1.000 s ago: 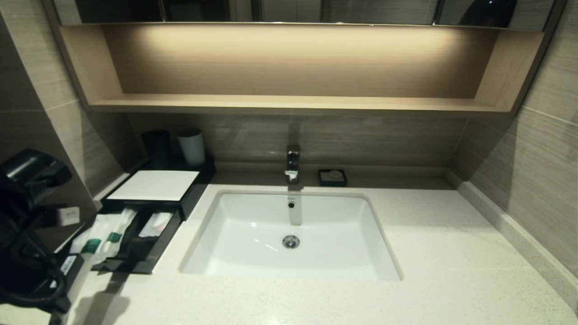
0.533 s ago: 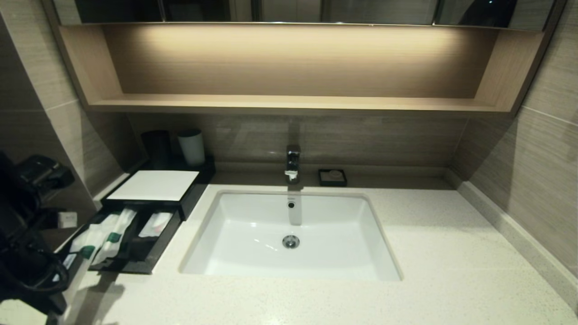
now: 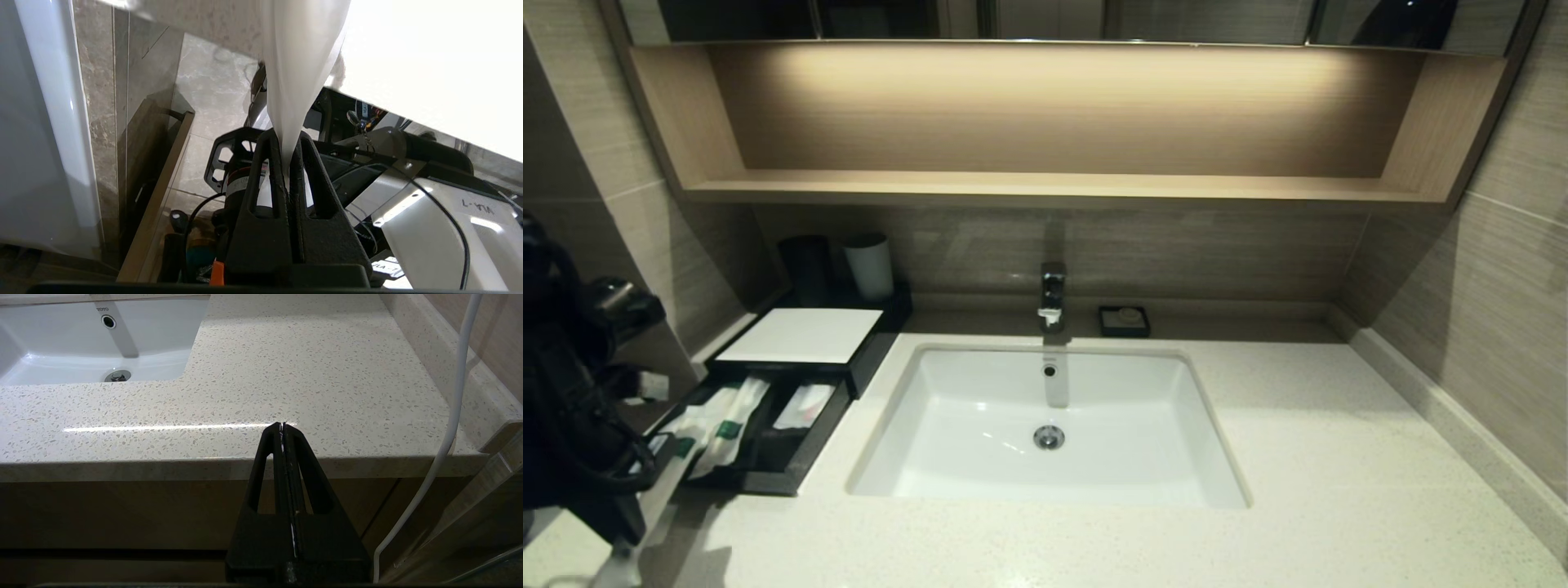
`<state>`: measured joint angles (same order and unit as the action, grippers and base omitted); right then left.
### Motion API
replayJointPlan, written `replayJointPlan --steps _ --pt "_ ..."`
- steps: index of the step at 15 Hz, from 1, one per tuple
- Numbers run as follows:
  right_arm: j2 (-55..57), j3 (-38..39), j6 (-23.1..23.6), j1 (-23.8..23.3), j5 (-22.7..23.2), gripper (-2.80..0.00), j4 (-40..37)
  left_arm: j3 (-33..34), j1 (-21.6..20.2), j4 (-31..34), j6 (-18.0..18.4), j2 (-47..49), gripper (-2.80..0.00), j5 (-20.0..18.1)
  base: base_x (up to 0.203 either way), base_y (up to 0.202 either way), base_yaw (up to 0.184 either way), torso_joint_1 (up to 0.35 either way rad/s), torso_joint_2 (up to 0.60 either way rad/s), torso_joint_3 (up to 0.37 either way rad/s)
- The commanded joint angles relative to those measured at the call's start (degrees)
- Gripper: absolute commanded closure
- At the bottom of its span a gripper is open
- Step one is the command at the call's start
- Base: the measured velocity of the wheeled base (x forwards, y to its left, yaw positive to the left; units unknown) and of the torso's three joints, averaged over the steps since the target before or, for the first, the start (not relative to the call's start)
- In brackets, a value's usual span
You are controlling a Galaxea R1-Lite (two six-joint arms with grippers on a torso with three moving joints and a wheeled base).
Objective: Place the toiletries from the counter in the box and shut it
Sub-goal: Place the bathroom toiletry into the drawer
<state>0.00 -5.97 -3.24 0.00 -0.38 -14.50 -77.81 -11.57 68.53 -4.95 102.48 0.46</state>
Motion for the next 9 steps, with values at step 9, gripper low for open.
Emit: replayJointPlan --steps 9 --pt "0.1 0.0 0.0 0.0 0.0 0.0 -0.2 -21.0 0.4 14.1 0.1 16.6 0.0 -0.3 0.0 0.0 0.0 0.0 0.0 0.0"
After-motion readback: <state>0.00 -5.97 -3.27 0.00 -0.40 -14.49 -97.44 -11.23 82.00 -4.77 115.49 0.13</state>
